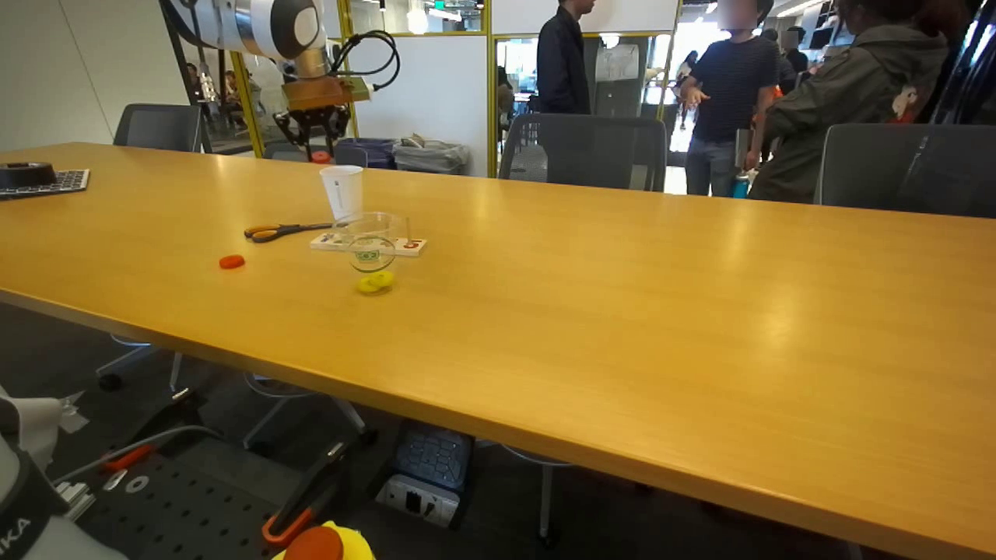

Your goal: Put the yellow discs in the clear cup and the orange discs into the white cup

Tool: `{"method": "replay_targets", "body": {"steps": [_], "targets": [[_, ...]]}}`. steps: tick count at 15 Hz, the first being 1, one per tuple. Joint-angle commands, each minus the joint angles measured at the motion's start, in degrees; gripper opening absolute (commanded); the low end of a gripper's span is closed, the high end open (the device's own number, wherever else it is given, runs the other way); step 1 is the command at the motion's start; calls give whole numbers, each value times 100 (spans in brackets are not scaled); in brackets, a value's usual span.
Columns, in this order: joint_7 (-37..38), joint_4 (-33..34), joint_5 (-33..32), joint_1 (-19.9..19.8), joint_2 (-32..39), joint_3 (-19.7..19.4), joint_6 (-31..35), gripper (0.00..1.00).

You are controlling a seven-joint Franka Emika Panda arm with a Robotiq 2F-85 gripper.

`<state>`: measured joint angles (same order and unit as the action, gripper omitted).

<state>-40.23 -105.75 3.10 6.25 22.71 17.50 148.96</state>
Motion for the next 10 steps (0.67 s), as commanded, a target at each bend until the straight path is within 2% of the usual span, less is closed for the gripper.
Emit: {"method": "replay_targets", "body": {"steps": [1, 6, 7, 9, 10], "targets": [[-332, 661, 99, -135, 475, 127, -75, 24], [-347, 984, 81, -200, 784, 100, -142, 24], [-309, 1017, 53, -196, 814, 79, -152, 66], [-166, 1059, -5, -165, 810, 10, -231, 72], [-94, 1065, -35, -141, 791, -33, -254, 81]]}}
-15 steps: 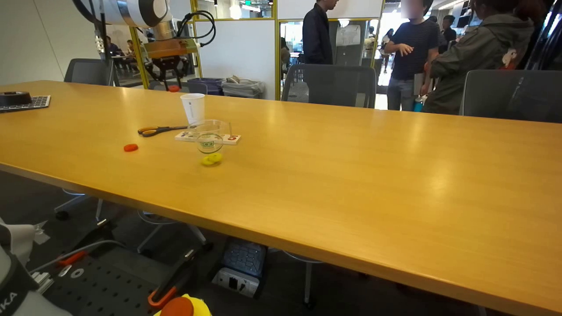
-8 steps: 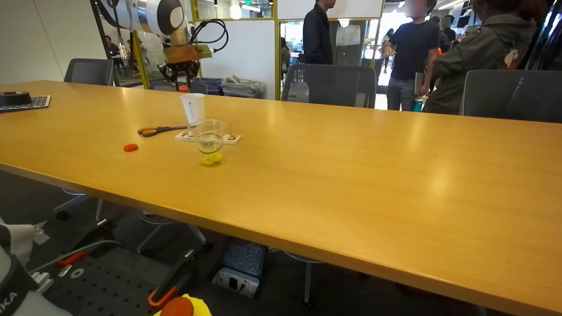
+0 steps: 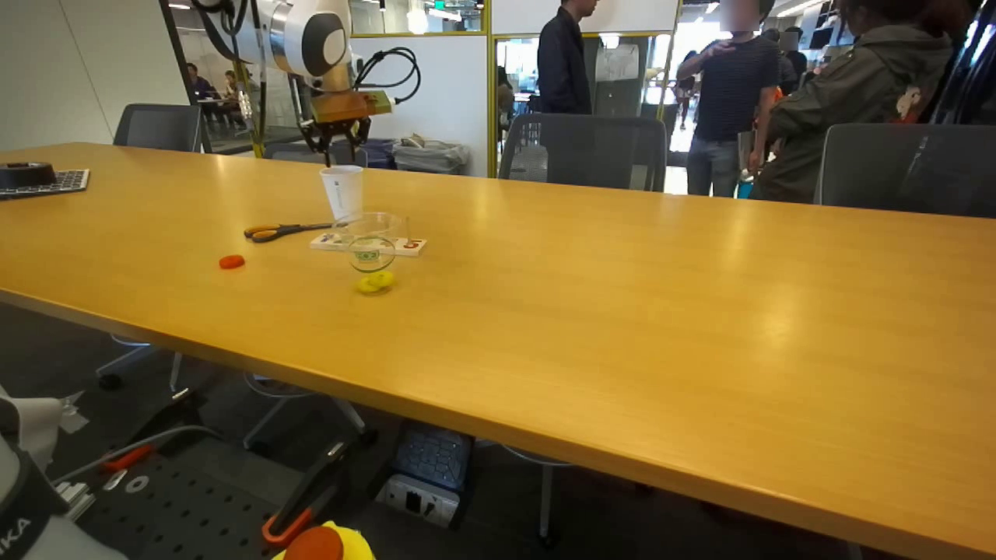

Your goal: Put the yellow discs in the clear cup and the orange discs into the white cup

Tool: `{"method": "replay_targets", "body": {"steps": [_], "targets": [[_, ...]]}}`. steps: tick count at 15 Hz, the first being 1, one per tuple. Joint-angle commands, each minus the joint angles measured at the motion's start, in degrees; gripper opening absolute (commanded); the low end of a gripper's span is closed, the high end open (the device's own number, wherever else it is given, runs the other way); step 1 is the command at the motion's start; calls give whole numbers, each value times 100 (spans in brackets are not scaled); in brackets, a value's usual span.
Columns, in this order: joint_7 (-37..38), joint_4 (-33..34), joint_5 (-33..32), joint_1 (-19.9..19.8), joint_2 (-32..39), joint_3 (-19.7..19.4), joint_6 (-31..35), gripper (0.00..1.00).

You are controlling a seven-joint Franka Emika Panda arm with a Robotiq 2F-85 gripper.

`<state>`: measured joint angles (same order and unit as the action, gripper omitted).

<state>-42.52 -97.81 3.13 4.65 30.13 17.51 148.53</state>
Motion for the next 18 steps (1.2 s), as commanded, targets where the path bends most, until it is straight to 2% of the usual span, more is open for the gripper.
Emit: {"method": "replay_targets", "body": {"steps": [1, 3, 10, 12, 18], "targets": [[217, 229, -64, 40, -29, -79, -244, 88], [439, 114, -128, 91, -225, -167, -311, 100], [1822, -880, -855, 407, -1316, -511, -1092, 100], [1973, -1281, -771, 406, -1639, -419, -1341, 100], [1916, -2510, -357, 528, -2305, -173, -1539, 100]]}}
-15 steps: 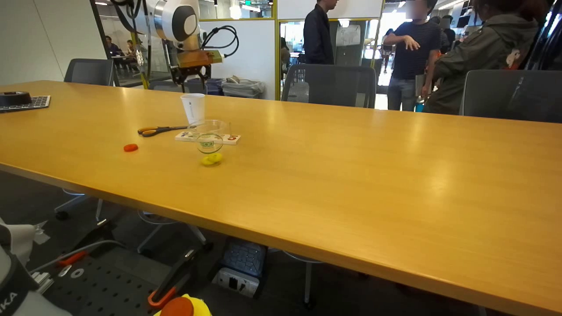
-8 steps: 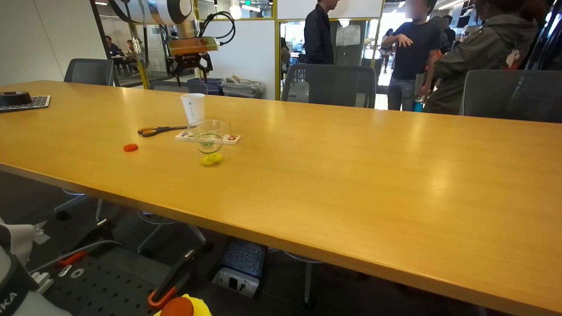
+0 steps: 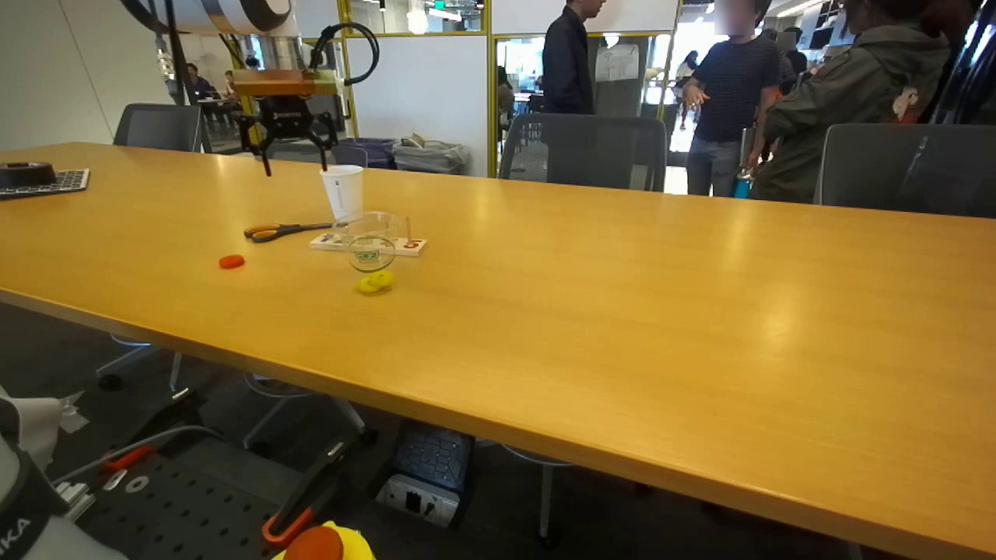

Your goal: Put the yellow discs in the clear cup and the orange discs into the white cup

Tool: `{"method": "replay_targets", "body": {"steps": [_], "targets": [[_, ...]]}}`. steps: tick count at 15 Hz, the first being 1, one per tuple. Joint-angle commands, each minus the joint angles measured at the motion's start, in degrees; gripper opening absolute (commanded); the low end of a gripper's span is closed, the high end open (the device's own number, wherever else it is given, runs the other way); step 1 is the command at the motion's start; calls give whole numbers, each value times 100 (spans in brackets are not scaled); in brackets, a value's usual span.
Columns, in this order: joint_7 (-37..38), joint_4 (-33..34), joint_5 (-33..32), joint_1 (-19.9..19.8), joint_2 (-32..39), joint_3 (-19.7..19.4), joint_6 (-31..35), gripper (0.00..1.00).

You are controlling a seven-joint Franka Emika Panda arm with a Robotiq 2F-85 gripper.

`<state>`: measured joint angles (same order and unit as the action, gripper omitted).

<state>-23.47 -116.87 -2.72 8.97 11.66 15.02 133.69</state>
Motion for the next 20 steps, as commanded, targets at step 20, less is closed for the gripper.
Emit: {"method": "replay_targets", "body": {"steps": [20], "targets": [[237, -2507, 1073, 611, -636, 540, 1902, 100]]}}
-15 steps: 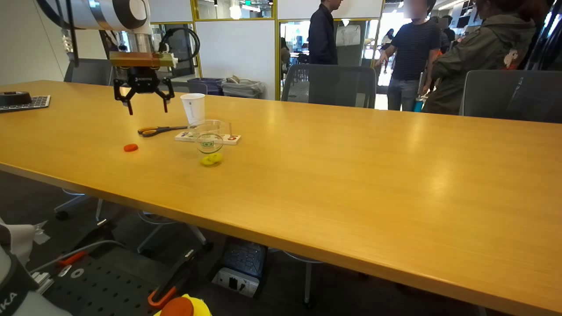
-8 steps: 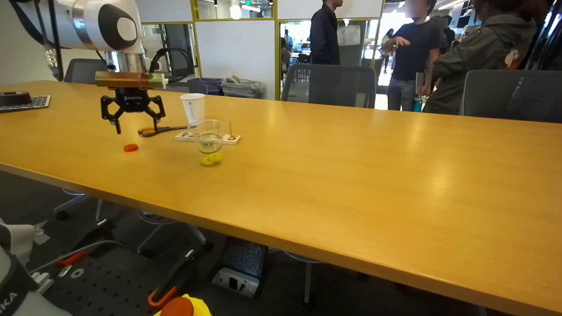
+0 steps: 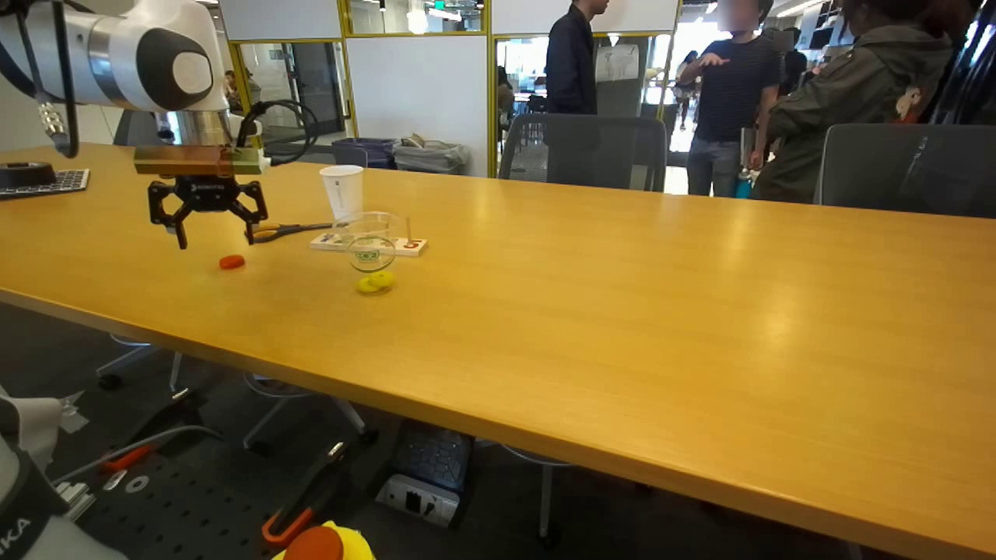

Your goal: Put the yellow discs in the clear cup and the orange discs into the white cup

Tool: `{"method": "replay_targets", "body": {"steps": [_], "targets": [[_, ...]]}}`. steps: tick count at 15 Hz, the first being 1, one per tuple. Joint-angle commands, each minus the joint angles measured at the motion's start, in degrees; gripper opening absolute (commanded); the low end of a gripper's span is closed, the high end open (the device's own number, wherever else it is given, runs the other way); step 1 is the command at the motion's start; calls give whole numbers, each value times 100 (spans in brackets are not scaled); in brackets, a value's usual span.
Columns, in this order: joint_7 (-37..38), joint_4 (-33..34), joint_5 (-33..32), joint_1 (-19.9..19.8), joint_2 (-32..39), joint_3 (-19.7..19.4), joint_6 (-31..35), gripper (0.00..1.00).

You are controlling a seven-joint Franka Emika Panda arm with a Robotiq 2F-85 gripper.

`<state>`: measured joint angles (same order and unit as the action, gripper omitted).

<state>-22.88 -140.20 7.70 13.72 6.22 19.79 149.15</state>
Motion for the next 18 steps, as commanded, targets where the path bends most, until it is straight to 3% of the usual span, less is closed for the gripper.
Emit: {"method": "replay_targets", "body": {"steps": [1, 6, 14, 18], "targets": [[275, -204, -50, 185, -67, 73, 464, 100], [1240, -314, -981, 464, 97, -40, 1106, 100], [3066, 89, -3522, 881, 571, -612, 955, 100], [3248, 424, -3922, 894, 911, -725, 883, 100]]}}
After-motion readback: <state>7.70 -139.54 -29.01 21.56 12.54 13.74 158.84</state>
